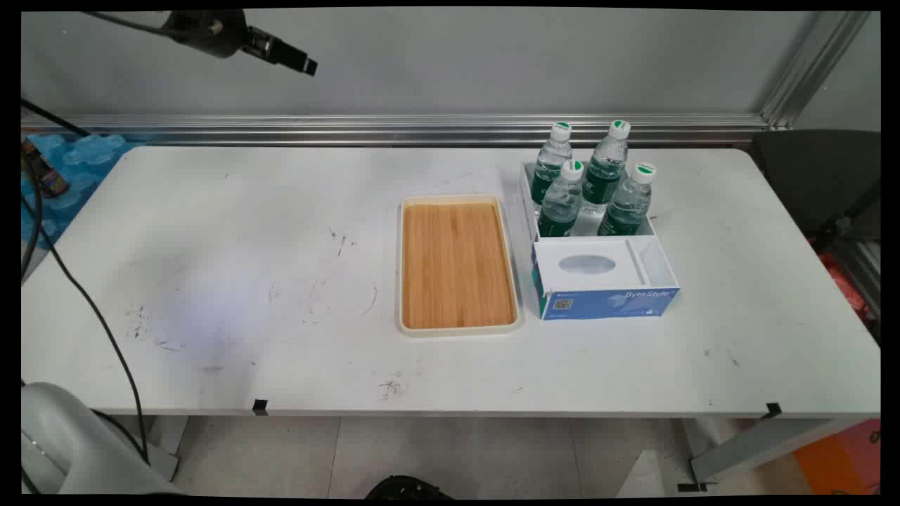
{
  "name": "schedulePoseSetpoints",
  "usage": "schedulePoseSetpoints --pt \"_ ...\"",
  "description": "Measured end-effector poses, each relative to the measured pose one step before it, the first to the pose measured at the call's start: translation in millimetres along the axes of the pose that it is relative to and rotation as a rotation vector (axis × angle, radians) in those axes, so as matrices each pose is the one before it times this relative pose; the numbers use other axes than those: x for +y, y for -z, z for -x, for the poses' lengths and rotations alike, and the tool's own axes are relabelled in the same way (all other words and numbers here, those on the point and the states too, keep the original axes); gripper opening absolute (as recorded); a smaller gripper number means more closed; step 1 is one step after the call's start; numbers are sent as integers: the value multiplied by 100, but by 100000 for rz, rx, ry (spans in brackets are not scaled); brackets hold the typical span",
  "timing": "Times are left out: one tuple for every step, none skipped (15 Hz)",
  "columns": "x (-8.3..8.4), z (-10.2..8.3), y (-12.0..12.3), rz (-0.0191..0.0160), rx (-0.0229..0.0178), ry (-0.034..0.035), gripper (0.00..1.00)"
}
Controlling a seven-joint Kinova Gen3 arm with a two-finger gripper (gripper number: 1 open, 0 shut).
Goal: Pick up the green bottle from the white box
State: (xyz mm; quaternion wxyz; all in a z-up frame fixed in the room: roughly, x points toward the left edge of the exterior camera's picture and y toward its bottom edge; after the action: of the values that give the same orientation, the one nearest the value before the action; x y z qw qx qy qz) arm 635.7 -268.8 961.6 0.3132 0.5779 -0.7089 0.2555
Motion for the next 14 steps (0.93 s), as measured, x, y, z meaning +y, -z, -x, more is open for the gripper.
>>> schedulePoseSetpoints --pt "-120 -128 -57 -682 237 1160 100" --pt "-232 -258 -129 -1445 395 2448 100" --pt "-154 -197 -110 -1003 252 1922 100" --pt "-134 -210 -130 -974 184 1862 100" --pt "-64 -184 -151 -606 -41 1238 100" --pt "42 -210 -170 -30 -183 337 100" --pt "105 -164 -189 396 -388 -408 100" --pt "281 -203 -253 1378 -632 -1926 100" --pt "390 -229 -339 2155 -811 -3105 100" --pt "385 -185 -359 2225 -850 -3437 100" --pt "464 -202 -470 2713 -992 -4280 100" --pt "436 -250 -503 2805 -865 -4196 100" --pt "339 -231 -441 2362 -681 -3692 100" --pt "336 -274 -509 2712 -680 -4181 100"
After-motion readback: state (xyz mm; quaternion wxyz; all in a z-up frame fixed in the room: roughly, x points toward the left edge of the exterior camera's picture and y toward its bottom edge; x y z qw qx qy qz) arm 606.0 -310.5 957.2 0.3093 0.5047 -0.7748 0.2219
